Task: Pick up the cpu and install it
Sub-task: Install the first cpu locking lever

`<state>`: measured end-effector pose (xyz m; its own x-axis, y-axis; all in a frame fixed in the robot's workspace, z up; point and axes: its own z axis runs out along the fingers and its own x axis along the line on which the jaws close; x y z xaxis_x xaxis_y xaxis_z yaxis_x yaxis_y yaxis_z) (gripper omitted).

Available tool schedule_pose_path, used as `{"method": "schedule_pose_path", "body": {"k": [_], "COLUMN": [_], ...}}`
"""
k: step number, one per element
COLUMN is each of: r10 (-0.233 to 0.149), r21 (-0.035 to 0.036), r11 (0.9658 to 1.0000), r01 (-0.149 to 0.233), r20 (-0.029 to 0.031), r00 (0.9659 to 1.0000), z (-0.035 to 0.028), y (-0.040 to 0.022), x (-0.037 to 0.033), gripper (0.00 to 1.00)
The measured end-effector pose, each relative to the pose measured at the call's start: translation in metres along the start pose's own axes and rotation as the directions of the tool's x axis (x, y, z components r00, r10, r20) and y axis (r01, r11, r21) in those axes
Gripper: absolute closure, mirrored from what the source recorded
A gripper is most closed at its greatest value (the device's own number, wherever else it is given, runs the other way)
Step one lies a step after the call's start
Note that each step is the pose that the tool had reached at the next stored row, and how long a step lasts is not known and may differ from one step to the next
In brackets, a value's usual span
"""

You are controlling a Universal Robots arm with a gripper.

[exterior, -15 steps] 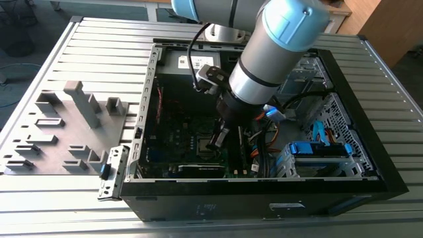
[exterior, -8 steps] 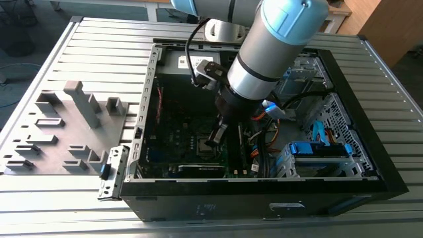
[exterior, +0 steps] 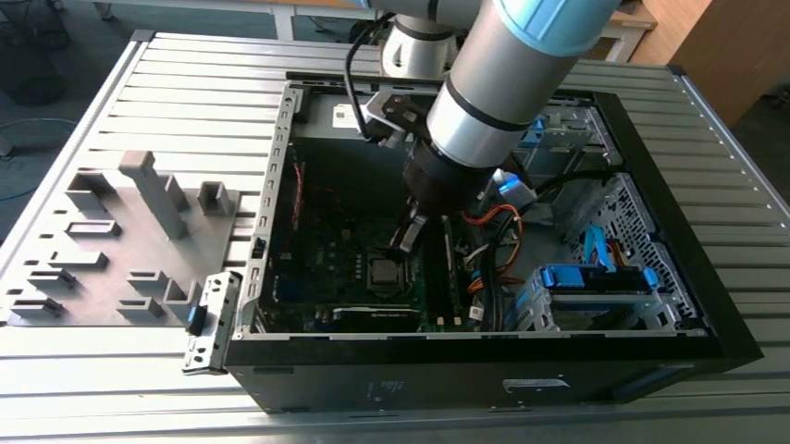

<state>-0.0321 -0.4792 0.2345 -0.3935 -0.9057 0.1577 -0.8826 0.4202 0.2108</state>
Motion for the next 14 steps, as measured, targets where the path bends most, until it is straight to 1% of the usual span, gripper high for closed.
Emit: {"method": "schedule_pose_path", "body": {"k": [2, 3, 4, 7, 14], "r10": [-0.001, -0.001, -0.002, -0.002, -0.001], "r21": [-0.0014, -0.0025, -0.0032, -0.0047, -0.0048], "r11": [1.0, 1.0, 1.0, 1.0, 1.0], "r01": [0.001, 0.001, 0.002, 0.002, 0.001], "r20": [0.0031, 0.0055, 0.0074, 0.0103, 0.0106], "r00": [1.0, 1.0, 1.0, 0.9999, 0.9999], "z": [-0.0036, -0.0042, -0.0036, -0.0021, -0.002], "y": [0.0011, 0.0017, 0.0031, 0.0086, 0.0089], "x": [0.0002, 0.0004, 0.001, 0.0034, 0.0036], "gripper": [0.89, 0.89, 0.89, 0.89, 0.89]}}
